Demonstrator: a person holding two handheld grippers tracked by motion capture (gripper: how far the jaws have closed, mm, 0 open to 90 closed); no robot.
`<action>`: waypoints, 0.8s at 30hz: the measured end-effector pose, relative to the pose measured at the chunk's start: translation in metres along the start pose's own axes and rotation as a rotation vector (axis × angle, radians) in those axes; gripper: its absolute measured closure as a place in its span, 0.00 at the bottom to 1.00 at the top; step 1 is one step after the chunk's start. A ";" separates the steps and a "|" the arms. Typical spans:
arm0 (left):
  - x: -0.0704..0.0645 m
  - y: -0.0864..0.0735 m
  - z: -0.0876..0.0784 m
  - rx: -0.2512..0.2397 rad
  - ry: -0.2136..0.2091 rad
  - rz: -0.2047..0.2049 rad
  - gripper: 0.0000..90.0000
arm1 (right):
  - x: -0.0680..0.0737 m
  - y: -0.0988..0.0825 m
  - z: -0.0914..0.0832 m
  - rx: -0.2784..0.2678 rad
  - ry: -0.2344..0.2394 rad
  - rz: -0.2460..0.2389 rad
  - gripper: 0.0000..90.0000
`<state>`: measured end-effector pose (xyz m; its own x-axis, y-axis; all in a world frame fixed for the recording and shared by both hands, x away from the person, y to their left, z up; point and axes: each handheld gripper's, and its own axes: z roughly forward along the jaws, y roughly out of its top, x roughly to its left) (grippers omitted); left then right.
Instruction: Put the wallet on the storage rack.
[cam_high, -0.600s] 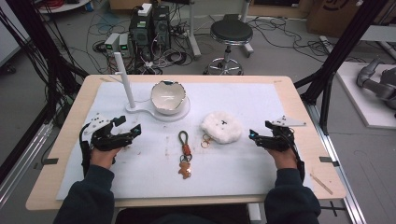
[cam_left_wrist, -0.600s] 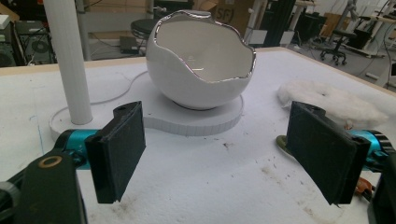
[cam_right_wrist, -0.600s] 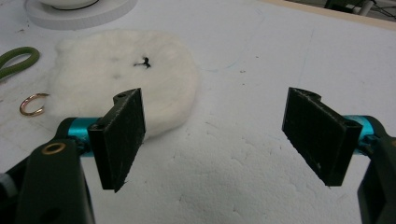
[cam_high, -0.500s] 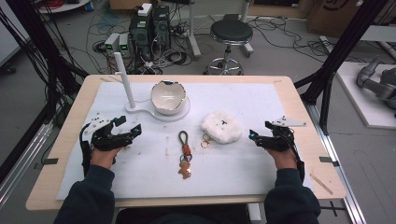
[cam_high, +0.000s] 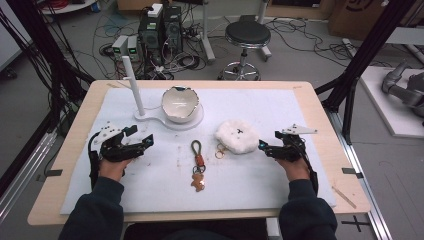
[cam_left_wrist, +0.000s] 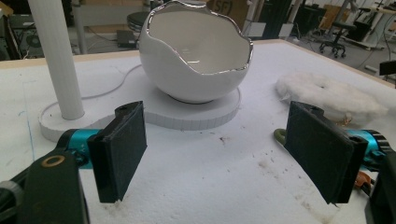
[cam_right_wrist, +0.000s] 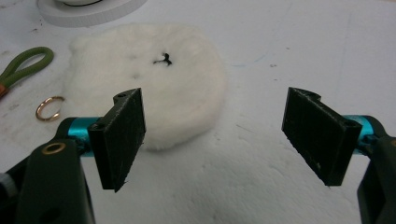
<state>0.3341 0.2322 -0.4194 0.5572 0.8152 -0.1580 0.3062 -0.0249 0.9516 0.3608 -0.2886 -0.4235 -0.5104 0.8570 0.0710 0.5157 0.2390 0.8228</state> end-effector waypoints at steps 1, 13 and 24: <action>-0.001 0.000 0.000 0.003 -0.003 0.004 0.23 | 0.002 0.001 0.004 0.000 0.002 -0.001 0.24; -0.002 -0.005 0.004 0.024 -0.004 0.005 0.26 | 0.021 0.007 0.055 0.191 -0.016 0.035 0.33; -0.008 -0.005 0.004 0.034 -0.029 0.005 0.29 | 0.016 0.010 0.042 0.203 0.074 0.047 0.88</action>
<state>0.3315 0.2234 -0.4236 0.5805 0.7981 -0.1615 0.3296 -0.0489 0.9428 0.3865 -0.2529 -0.4385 -0.5280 0.8352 0.1538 0.6643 0.2934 0.6875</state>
